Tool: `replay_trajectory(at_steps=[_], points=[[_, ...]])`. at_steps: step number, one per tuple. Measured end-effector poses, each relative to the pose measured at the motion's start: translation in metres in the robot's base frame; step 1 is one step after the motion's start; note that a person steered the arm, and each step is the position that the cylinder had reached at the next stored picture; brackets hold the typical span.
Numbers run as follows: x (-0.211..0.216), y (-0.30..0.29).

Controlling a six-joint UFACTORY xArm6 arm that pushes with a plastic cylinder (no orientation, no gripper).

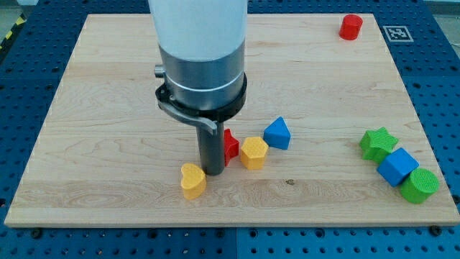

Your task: Slide red star slightly up and right

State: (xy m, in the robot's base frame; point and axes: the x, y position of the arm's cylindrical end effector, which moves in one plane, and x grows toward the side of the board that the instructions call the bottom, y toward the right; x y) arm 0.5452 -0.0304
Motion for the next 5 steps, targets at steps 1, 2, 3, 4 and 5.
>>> replay_trajectory(at_steps=[1,2,3,4,5], points=[[-0.031,0.000],[-0.065,0.000],[-0.073,0.009],[-0.060,0.010],[-0.052,0.010]])
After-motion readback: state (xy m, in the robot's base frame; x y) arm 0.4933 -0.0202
